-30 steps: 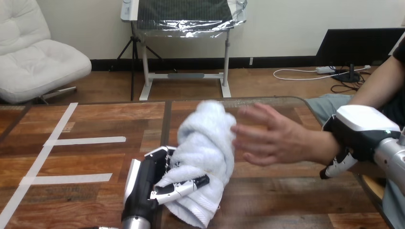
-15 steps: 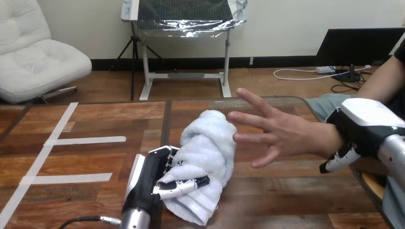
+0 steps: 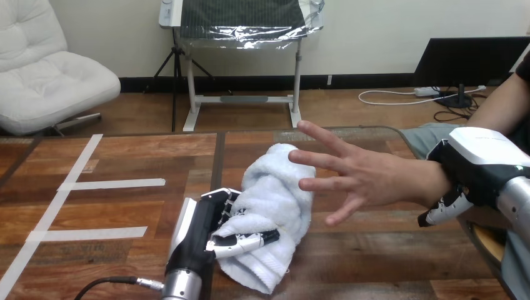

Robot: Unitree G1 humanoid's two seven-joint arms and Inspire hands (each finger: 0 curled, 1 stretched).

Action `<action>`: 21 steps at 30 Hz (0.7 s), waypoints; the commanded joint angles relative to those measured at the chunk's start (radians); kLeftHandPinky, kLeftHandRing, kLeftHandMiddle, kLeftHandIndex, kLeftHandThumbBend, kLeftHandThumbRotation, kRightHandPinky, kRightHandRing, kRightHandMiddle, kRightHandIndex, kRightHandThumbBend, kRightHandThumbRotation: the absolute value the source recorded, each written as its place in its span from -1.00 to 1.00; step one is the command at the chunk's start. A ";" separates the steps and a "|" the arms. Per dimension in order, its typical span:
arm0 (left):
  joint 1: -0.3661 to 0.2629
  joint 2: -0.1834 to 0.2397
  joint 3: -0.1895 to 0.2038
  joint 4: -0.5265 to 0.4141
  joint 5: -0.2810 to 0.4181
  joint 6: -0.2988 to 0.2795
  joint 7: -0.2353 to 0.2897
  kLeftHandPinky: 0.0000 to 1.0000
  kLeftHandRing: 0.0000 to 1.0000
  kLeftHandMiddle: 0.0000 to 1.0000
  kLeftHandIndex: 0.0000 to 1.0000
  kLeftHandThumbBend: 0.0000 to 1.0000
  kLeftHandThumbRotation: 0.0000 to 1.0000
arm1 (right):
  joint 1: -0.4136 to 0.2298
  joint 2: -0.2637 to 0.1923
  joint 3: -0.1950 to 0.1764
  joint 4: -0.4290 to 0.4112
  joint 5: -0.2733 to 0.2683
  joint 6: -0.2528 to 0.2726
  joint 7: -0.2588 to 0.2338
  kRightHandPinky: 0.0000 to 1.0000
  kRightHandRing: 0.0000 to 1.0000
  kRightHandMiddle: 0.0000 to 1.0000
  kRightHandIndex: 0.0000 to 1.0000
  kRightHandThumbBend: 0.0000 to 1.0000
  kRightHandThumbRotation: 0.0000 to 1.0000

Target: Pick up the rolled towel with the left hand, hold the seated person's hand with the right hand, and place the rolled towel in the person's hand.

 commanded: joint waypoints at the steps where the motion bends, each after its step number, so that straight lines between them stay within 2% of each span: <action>1: -0.086 -0.025 -0.024 0.001 0.011 -0.004 0.014 -0.47 -0.34 -0.17 -0.03 0.26 -0.66 | -0.058 -0.001 -0.071 -0.101 0.039 -0.018 -0.031 -0.75 -0.61 -0.43 -0.33 0.49 -1.00; 21: -0.094 -0.083 -0.048 0.009 0.001 -0.017 0.037 -0.50 -0.37 -0.18 -0.03 0.26 -0.56 | -0.045 0.006 -0.088 -0.109 0.056 -0.054 -0.041 -0.75 -0.63 -0.46 -0.36 0.54 -1.00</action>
